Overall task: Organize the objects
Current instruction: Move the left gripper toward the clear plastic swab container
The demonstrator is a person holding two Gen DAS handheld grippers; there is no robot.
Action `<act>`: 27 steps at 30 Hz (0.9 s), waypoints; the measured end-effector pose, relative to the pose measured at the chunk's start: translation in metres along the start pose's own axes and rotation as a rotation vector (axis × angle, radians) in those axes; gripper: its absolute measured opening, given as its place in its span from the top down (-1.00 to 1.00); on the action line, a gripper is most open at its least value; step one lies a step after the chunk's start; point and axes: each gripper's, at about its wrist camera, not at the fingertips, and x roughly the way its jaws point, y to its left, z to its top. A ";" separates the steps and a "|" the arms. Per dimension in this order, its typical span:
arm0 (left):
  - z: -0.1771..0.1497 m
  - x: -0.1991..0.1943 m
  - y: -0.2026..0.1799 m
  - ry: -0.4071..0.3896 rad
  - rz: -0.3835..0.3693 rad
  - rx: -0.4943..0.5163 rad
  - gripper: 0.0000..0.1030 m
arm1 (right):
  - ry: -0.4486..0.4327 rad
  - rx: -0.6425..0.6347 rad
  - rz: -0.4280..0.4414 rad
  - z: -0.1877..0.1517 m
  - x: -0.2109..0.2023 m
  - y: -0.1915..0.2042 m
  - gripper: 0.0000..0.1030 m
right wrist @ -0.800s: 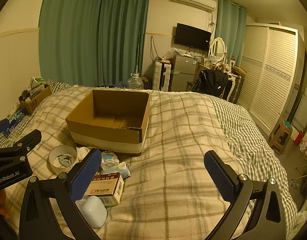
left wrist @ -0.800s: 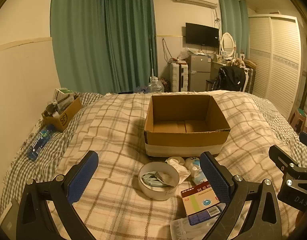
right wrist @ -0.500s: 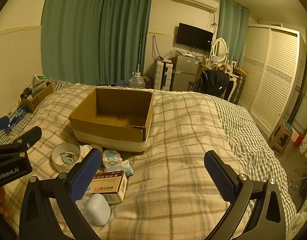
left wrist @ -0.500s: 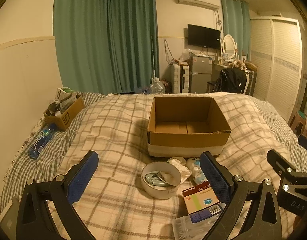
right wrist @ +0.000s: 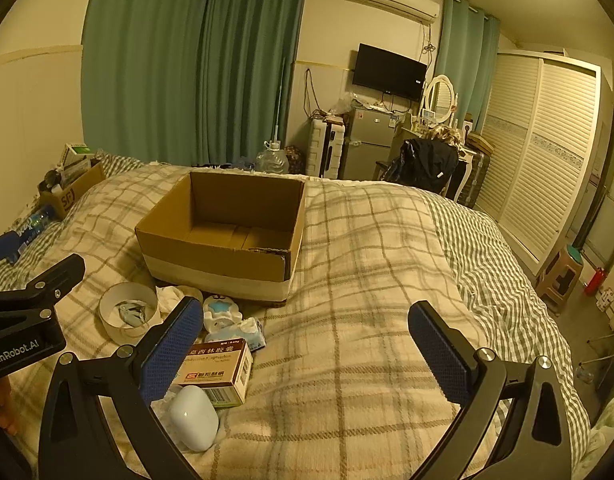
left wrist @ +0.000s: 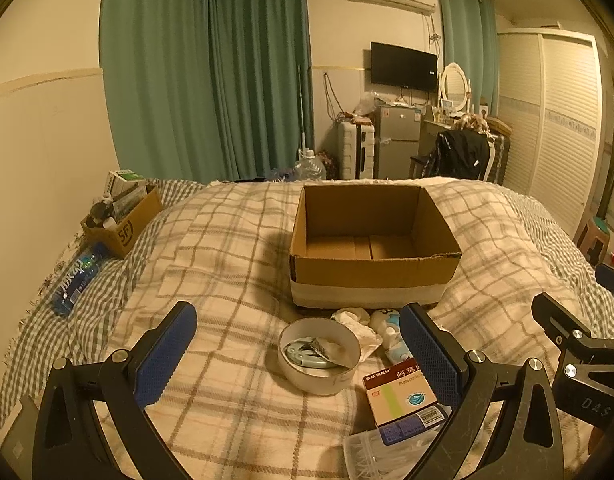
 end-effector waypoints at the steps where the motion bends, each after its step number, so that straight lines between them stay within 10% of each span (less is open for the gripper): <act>1: 0.000 0.002 0.000 0.005 -0.003 -0.001 -1.00 | 0.002 0.004 -0.006 0.001 0.002 0.000 -0.99; 27: -0.009 -0.015 -0.019 0.100 -0.034 -0.027 -1.00 | -0.007 0.031 -0.045 0.000 -0.020 -0.024 -0.99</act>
